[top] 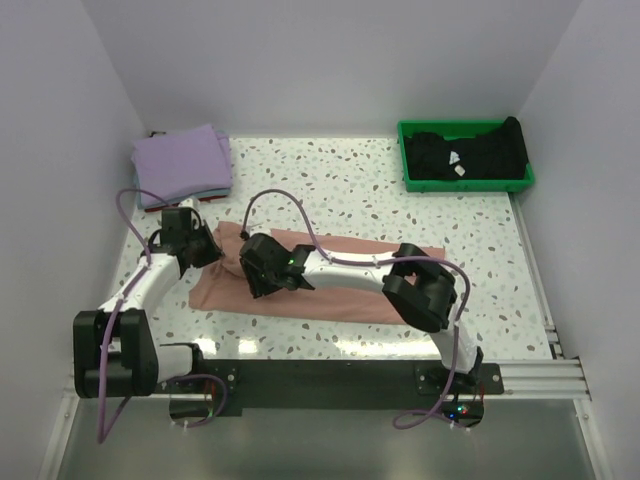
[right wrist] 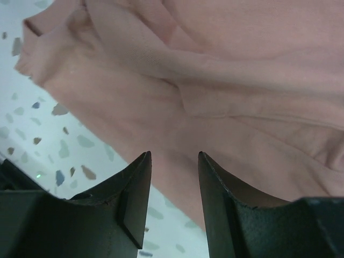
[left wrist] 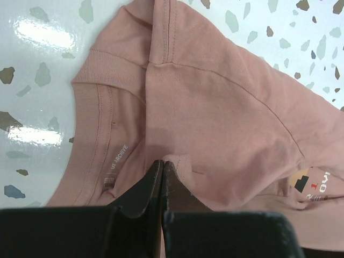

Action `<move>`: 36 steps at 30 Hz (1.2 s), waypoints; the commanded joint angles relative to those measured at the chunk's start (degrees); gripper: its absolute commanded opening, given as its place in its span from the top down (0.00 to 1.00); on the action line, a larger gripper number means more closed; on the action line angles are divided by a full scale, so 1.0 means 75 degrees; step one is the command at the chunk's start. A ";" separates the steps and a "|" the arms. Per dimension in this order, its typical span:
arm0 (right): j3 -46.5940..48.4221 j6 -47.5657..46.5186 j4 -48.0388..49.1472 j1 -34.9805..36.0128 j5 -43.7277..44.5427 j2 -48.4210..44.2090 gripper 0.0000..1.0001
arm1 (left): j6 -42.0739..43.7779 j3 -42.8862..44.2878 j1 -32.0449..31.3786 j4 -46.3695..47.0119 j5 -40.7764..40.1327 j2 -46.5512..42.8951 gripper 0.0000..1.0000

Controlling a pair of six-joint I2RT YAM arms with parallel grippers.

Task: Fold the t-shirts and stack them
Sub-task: Fold the tshirt

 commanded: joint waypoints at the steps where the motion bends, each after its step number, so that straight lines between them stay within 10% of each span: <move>1: 0.0535 -0.0204 0.0254 -0.0005 0.0576 0.0251 0.57 | 0.0343 0.0004 0.0094 0.0478 0.0160 0.0084 1.00; 24: 0.1344 -0.0229 -0.0366 -0.0017 0.1468 0.1435 0.66 | 0.0366 -0.0159 0.0106 0.0420 0.0301 -0.0080 1.00; 36: 0.1075 -0.0299 -0.0238 -0.0158 0.1351 0.1143 1.00 | 0.0320 -0.0207 0.0106 0.0315 0.0277 -0.0267 1.00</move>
